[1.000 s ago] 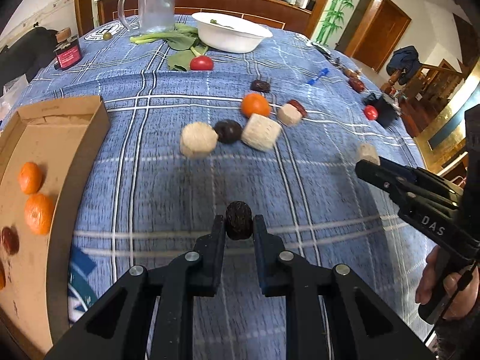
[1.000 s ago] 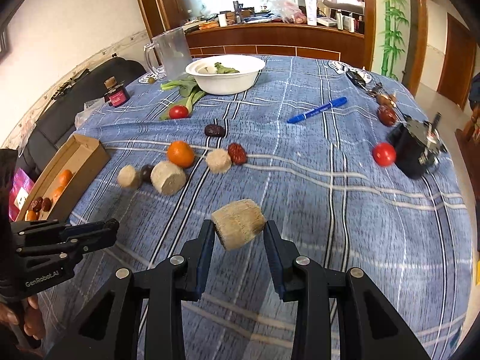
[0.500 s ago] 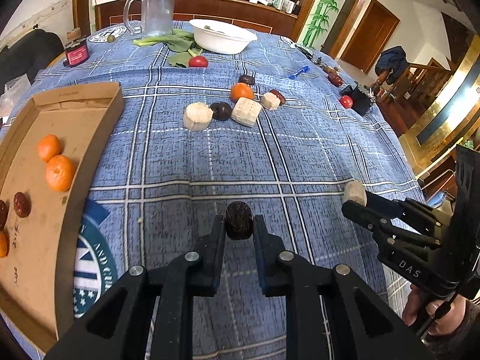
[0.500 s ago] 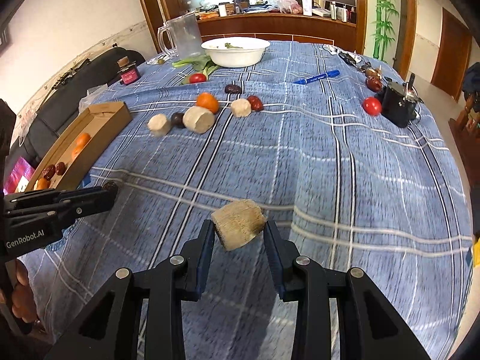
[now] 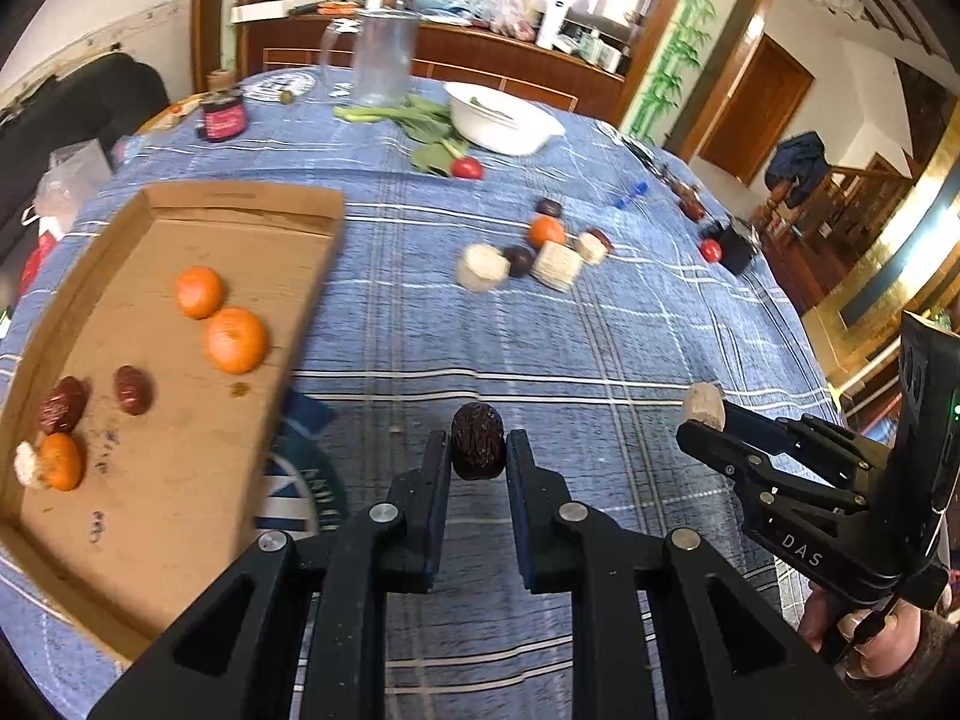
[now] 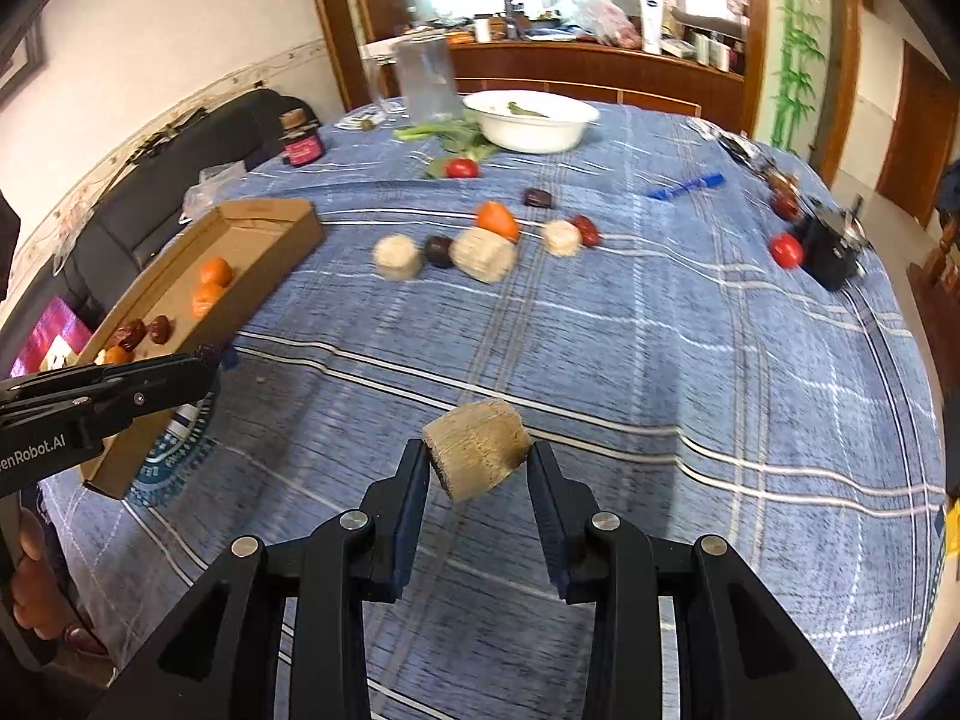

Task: Organize fruits
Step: 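Carry the yam piece and dark date over the cardboard tray, then open both tools to release the yam piece and dark date into the tray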

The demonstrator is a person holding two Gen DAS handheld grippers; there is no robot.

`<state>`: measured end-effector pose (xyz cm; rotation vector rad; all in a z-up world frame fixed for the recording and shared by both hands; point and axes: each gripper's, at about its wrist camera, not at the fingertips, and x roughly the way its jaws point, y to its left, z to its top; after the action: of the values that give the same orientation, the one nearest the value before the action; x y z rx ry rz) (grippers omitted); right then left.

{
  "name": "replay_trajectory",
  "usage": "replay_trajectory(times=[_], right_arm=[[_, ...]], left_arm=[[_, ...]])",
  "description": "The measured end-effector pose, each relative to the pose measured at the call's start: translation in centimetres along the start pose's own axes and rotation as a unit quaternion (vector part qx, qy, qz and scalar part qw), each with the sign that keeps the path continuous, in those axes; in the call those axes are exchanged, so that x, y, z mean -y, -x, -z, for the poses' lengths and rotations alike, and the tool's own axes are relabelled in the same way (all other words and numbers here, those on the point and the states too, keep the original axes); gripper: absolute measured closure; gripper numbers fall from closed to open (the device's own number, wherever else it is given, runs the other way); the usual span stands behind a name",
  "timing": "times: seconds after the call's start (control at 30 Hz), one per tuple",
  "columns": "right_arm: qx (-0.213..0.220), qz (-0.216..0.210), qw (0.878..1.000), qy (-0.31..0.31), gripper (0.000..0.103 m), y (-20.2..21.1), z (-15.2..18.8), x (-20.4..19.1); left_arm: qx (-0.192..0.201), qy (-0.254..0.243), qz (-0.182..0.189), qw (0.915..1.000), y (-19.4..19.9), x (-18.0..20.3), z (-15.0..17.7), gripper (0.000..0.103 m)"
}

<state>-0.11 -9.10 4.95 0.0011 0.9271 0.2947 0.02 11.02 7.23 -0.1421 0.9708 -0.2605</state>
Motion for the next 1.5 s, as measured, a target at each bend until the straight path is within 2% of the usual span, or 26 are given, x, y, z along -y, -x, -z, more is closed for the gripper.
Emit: replay_trajectory(times=[0.47,0.7,0.9,1.23,1.5], right_arm=[[0.015,-0.050,0.995,0.080,0.066,-1.8,-4.2,-8.8],[0.014,-0.091,0.987,0.133,0.066,-3.3,-6.0,-14.5],[0.001,-0.122,0.978,0.171,0.066,-5.1,-6.5,-18.7],[-0.050,-0.142,0.969,0.197,0.065,-10.1,-5.9,-22.6],[-0.059,-0.134,0.968,0.204,0.065,-11.5,-5.6,-23.4]], left_arm=[[0.034,0.067,-0.051,0.9959,4.2,-8.1,0.3,0.085],[0.040,0.105,-0.088,0.9898,5.8,-12.8,1.3,0.085],[0.030,0.132,-0.112,0.9845,6.1,-16.0,2.9,0.085],[0.005,0.153,-0.120,0.9808,4.9,-17.9,4.5,0.085],[-0.011,0.143,-0.125,0.9817,3.2,-18.0,4.6,0.085]])
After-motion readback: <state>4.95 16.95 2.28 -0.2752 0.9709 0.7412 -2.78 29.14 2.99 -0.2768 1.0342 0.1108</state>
